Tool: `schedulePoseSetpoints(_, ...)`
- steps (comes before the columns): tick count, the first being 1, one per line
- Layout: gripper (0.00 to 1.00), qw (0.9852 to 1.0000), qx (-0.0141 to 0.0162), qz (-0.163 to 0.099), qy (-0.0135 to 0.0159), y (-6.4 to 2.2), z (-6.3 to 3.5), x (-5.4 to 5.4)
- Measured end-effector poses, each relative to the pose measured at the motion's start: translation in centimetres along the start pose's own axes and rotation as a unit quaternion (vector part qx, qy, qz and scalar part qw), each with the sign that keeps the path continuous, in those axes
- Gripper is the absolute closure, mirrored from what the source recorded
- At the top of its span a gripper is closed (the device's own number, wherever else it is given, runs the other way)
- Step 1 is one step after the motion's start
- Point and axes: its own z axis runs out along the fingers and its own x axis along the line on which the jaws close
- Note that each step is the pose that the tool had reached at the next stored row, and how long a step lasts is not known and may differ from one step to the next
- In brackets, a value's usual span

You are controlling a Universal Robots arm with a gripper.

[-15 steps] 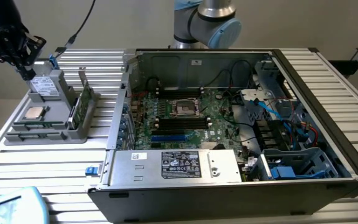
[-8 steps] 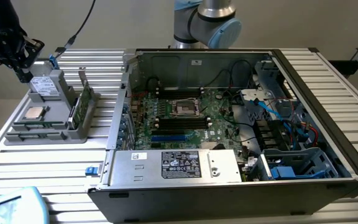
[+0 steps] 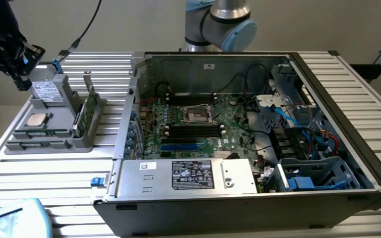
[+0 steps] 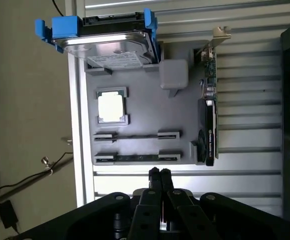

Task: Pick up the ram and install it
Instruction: 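Reach for the ram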

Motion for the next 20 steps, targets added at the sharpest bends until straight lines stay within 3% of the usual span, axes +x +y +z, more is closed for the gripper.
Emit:
schedulePoseSetpoints(8,0.90,1.0000,0.0005,-0.005,0.0004,-0.41,0.73,0.8)
schedulePoseSetpoints(16,0.90,0.9999,0.0019,-0.016,0.0038,-1.23,1.62,0.8)
schedulePoseSetpoints(20,0.90,0.9998,0.0025,-0.022,0.0041,-1.35,2.36,1.1)
